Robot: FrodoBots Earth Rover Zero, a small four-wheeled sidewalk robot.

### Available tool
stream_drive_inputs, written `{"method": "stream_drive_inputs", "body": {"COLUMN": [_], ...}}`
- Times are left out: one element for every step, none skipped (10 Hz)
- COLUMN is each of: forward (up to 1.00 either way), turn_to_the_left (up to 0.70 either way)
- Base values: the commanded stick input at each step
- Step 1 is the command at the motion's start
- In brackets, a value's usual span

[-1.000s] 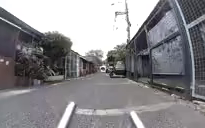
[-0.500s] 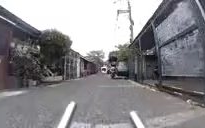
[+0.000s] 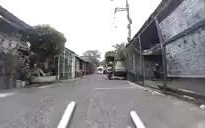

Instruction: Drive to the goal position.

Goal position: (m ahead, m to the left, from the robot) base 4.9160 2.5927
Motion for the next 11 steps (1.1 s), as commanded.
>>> {"method": "stream_drive_inputs", "body": {"forward": [0.85,0.85,0.85,0.85,0.85,0.85,0.85,0.85,0.85,0.85,0.85], "turn_to_the_left": [0.00,0.00,0.00,0.00,0.02,0.00,0.00,0.01,0.05,0.01,0.05]}}
